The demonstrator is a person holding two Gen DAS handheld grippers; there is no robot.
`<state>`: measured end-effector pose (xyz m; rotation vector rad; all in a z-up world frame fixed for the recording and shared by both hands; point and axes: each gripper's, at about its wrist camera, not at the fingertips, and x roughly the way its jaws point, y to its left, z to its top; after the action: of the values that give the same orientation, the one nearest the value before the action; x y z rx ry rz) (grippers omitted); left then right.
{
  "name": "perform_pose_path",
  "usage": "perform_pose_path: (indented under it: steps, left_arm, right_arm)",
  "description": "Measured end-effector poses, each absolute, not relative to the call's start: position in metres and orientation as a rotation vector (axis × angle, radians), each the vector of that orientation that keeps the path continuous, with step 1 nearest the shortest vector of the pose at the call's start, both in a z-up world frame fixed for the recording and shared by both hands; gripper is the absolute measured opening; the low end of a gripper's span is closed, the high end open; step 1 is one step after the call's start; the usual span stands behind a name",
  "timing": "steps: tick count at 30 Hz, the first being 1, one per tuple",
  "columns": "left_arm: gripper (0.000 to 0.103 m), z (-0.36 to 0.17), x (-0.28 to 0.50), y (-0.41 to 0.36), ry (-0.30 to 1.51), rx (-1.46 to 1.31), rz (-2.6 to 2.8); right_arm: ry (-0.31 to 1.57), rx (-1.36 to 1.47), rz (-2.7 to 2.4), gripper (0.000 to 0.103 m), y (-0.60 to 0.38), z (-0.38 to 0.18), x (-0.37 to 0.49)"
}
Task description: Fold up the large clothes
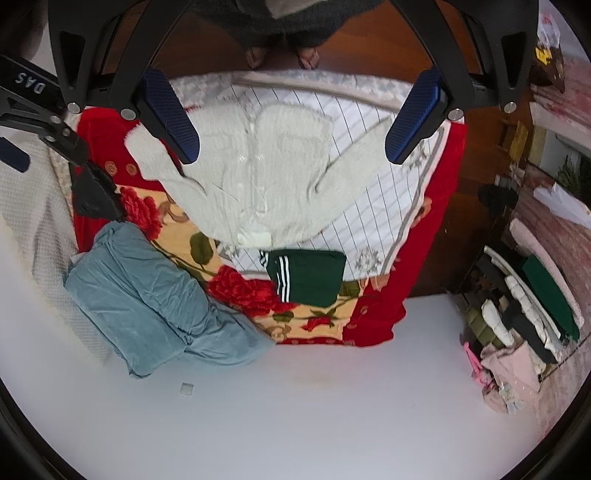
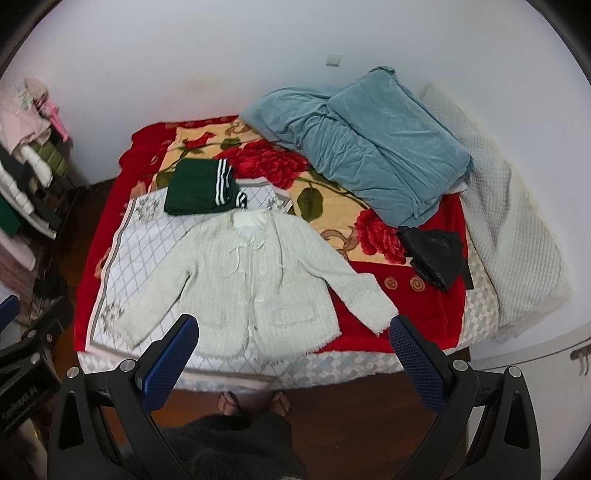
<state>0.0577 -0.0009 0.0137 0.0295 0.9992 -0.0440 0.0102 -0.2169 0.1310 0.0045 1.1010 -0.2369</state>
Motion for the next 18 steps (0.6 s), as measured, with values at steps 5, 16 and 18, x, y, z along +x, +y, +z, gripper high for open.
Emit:
perform_pose_path:
  steps: [5, 16, 18]
  left_arm:
    - [0.103, -0.037, 0.094, -0.001, 0.97, 0.094, -0.034]
    - [0.103, -0.198, 0.192, -0.038, 1.047, 0.194, 0.101]
    - [0.103, -0.23, 0.209, -0.05, 1.082, 0.211, 0.145]
  right_arm:
    - [1.104, 0.128, -0.312, 0.103, -0.243, 0.076, 0.025]
    - [1.204, 0.782, -0.659, 0.043, -0.444, -0.149, 0.004]
    - [1.163, 0.928, -0.655, 0.043, -0.48, -0.204, 0.0]
